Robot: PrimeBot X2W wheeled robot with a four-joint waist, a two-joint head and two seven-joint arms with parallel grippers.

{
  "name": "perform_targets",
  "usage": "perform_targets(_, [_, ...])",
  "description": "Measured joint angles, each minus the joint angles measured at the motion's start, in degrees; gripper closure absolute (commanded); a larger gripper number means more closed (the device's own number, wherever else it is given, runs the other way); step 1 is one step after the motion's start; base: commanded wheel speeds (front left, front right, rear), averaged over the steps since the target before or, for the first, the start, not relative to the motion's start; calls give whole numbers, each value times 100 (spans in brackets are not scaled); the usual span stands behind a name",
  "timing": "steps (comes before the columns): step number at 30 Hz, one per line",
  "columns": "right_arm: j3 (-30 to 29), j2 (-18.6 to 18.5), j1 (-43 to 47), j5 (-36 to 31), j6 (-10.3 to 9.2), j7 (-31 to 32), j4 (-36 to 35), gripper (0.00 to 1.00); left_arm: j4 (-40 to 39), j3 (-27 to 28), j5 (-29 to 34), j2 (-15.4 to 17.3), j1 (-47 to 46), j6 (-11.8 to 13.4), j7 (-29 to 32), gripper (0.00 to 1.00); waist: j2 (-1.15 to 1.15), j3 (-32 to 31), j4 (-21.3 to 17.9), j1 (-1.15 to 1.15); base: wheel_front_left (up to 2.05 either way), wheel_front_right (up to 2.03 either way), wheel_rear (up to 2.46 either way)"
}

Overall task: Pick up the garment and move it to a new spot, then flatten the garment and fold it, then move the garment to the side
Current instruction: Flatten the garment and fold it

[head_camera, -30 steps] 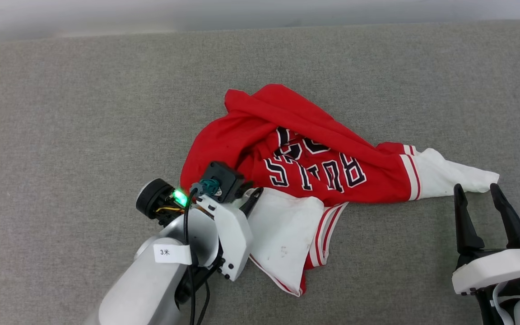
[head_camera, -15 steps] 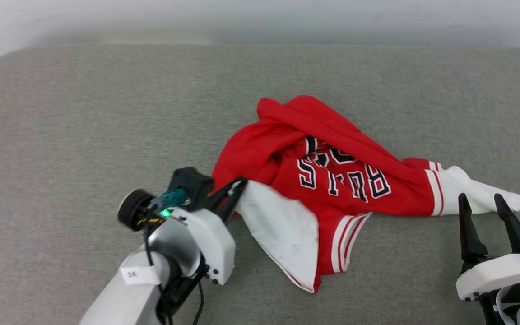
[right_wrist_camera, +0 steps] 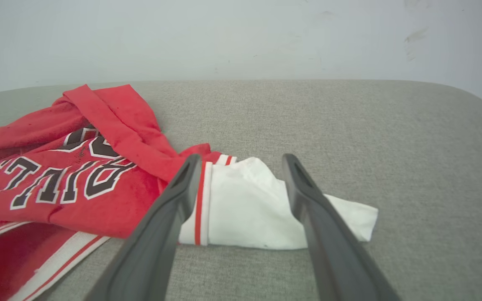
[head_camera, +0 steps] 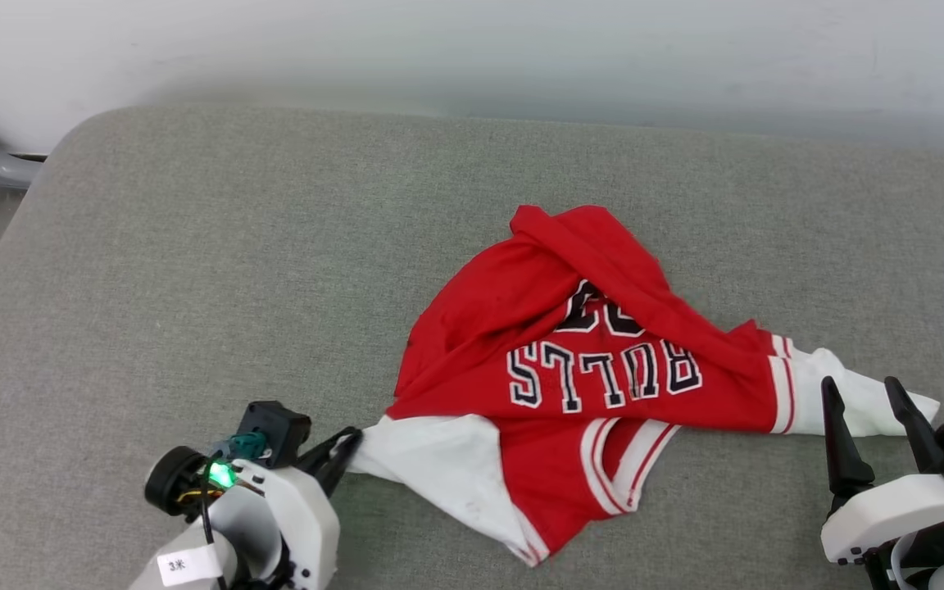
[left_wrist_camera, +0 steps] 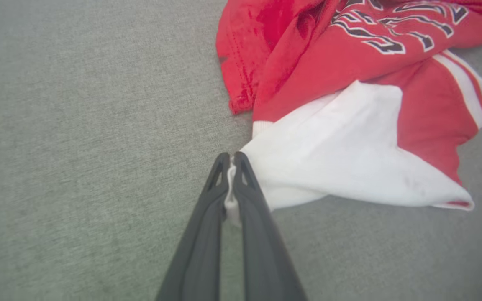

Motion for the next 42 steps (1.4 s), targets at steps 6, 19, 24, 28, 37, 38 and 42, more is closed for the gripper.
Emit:
perform_targets(6, [15,-7,1,-15,0,33,41,0,1236,-146,410,282,-476,272,-427,0,0,-51,-21,0,0,0,0])
perform_targets(19, [-37,9,36,-22,0,81,62,0,1146,355,527,-428,-800,1113,-2009,0,0,-203,59,0,0,0,0])
perform_targets(24, [-81,-23,91,-12,1,132,5,0,-456,848,889,-771,-322,1189,-2031,0,0,-289,118,0,0,0,0])
perform_targets(28, [-69,-33,157,-3,0,155,-20,0,-1308,1140,1221,-1076,379,1133,-2038,0,0,-389,134,0,0,0,0])
perform_targets(37, [116,-76,289,41,0,255,-73,0,-1749,1451,1871,-1607,1269,795,-2038,0,0,-479,183,0,0,0,0])
perform_targets(38, [186,-130,293,41,0,300,-112,0,-1756,1479,1913,-1649,1269,749,-2038,0,0,-467,203,0,0,0,0])
perform_targets(42, [638,-499,249,118,0,853,-398,0,-1770,1561,2054,-1759,1266,602,-2038,0,0,-377,291,0,0,0,0])
